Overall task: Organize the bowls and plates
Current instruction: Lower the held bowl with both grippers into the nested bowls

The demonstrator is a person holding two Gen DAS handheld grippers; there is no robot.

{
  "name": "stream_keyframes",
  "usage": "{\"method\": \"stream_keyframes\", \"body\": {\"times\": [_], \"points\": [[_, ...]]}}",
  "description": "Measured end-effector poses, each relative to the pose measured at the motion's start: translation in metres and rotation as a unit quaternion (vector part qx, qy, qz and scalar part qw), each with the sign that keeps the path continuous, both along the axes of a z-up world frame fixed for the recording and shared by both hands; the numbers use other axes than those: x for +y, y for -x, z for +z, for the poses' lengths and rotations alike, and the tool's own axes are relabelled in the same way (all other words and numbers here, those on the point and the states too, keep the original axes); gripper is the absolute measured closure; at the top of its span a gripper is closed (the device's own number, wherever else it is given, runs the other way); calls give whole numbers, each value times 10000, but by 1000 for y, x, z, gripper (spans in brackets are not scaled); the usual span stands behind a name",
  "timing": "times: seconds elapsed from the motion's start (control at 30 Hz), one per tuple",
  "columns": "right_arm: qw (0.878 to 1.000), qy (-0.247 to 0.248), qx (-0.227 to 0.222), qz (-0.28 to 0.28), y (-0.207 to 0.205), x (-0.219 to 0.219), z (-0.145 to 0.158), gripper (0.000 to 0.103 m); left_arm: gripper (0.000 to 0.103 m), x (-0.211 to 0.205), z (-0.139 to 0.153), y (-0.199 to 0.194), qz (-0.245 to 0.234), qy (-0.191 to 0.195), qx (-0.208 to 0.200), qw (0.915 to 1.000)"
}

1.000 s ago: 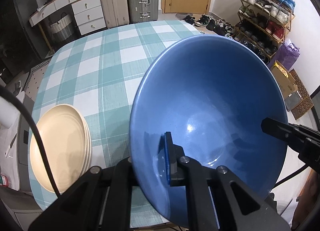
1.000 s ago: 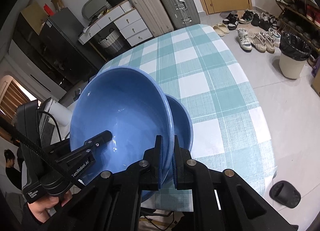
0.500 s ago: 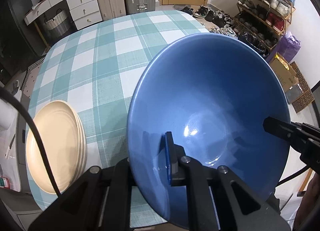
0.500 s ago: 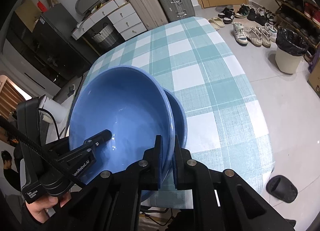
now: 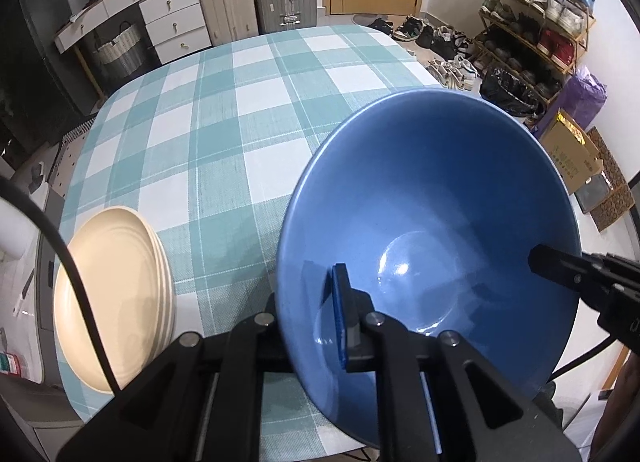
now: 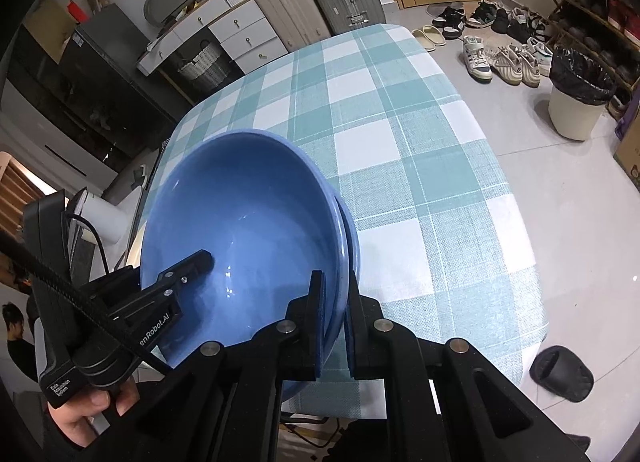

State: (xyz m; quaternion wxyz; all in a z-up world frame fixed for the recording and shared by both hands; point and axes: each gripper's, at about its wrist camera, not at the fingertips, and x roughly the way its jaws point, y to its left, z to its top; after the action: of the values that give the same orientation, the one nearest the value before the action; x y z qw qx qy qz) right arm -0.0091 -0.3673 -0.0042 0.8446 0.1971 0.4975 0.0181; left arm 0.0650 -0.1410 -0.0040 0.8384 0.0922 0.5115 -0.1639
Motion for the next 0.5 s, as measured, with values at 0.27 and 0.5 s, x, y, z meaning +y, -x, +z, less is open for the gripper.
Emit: {"method": "stream_keyframes", "body": {"times": [0.27,0.5], "points": [[9999,-116,-19,-44,0,0,0,95,90,0,5,0,107,-45,-29,9999],[9993,-323,-34,-163,0,-6,-2,95,84,-10,9,5,168,-413,-171,9989]]}}
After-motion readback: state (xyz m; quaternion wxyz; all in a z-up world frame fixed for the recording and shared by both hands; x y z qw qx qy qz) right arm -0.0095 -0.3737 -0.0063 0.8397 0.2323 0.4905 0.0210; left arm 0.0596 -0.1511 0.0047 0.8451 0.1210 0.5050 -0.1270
